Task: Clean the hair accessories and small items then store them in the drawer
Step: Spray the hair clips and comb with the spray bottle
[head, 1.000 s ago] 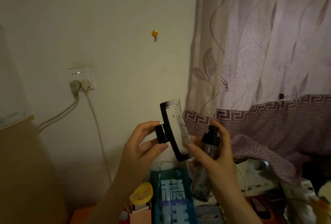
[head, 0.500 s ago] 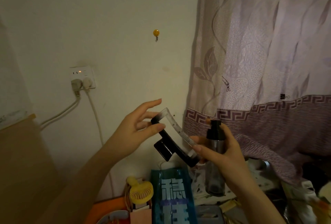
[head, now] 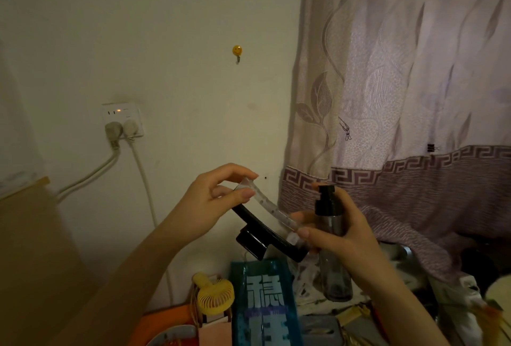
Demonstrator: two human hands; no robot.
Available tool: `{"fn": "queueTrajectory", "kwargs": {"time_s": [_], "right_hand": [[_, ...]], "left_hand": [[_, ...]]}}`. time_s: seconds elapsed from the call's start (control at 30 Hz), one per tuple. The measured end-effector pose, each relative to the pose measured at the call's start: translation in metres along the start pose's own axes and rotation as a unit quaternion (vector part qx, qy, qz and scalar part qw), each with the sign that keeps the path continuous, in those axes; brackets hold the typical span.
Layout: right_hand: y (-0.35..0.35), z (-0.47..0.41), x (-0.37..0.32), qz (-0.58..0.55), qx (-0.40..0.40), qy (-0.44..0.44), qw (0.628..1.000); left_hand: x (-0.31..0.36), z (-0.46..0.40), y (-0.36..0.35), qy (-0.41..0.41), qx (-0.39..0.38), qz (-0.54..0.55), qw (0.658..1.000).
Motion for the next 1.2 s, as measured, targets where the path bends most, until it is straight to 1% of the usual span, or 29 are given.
{"fn": "queueTrajectory", "kwargs": {"time_s": [0.23, 0.33, 0.43, 0.57, 0.67, 0.87, 1.03, 1.2], "right_hand": [[0.002, -0.003, -0.003, 0.007, 0.026, 0.028, 0.999], [0.011, -0.002, -0.013, 0.018, 0.072, 0.066, 0.995], [0.022, 0.003, -0.028, 0.037, 0.114, 0.109, 0.987], [0.025, 0.007, -0.047, 0.091, 0.12, 0.18, 0.972], [0.023, 0.007, -0.051, 0.122, 0.115, 0.207, 0.964], [0.02, 0.006, -0.047, 0.142, 0.111, 0.216, 0.96], [0.018, 0.003, -0.039, 0.119, 0.094, 0.204, 0.967], [0.021, 0.003, -0.036, 0.115, 0.097, 0.194, 0.969]], "left_hand": [[-0.002, 0.004, 0.007, 0.009, 0.04, 0.037, 0.998], [-0.002, 0.007, 0.014, 0.007, 0.066, 0.043, 0.997], [-0.006, 0.01, 0.027, 0.007, 0.117, 0.064, 0.991], [-0.01, 0.015, 0.038, 0.001, 0.169, 0.074, 0.983], [-0.011, 0.017, 0.041, -0.005, 0.198, 0.085, 0.977], [-0.014, 0.019, 0.043, -0.003, 0.223, 0.104, 0.969], [-0.015, 0.019, 0.04, -0.004, 0.221, 0.111, 0.969], [-0.016, 0.02, 0.04, -0.006, 0.222, 0.115, 0.968]]}}
Point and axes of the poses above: each hand's wrist, its own z-axis away from the middle knuckle, its own y-axis out of the back of the hand, x = y × z, the point moved 10 cm from there along -z, towards the middle knuckle, and after that the axes turned 1 degree about z, right-handed, at the moved point
